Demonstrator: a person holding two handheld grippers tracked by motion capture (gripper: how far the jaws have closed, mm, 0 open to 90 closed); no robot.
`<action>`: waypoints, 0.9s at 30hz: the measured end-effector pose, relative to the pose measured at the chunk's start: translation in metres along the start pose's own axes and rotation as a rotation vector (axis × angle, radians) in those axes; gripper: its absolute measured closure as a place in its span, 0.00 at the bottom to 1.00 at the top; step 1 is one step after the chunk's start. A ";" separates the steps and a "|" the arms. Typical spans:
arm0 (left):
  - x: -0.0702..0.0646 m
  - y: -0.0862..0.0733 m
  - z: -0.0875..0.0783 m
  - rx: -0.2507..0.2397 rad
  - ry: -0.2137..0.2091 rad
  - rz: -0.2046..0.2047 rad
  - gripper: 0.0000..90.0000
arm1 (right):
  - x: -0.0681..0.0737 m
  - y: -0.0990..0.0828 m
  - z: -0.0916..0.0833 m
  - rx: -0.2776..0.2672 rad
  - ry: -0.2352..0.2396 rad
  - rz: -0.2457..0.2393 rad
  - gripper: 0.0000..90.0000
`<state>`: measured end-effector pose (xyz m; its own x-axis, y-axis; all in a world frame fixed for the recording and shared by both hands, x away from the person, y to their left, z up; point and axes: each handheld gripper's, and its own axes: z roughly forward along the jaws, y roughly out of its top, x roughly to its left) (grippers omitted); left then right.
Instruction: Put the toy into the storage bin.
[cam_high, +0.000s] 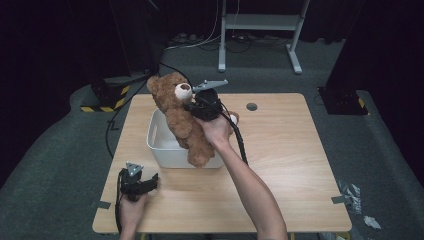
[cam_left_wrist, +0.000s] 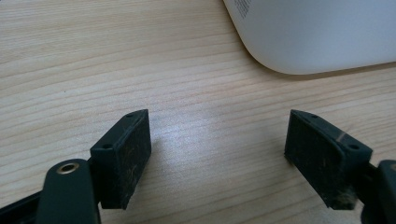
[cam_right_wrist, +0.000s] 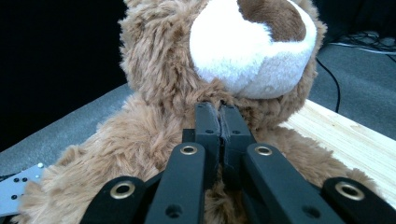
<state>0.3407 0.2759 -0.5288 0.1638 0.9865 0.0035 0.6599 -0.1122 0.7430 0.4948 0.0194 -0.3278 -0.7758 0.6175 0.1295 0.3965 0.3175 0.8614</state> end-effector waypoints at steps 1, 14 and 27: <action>0.000 0.000 0.000 -0.002 -0.001 -0.002 0.25 | -0.001 -0.001 -0.001 0.004 0.004 -0.001 0.98; 0.000 0.000 0.000 -0.004 -0.001 -0.002 0.25 | 0.000 -0.008 0.002 0.017 0.002 0.011 0.98; 0.000 0.000 0.000 -0.004 -0.001 -0.002 0.25 | -0.004 -0.013 0.004 0.023 0.008 0.030 0.98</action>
<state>0.3410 0.2759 -0.5289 0.1630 0.9866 0.0014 0.6573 -0.1096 0.7456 0.4945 0.0152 -0.3415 -0.7674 0.6210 0.1595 0.4310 0.3154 0.8455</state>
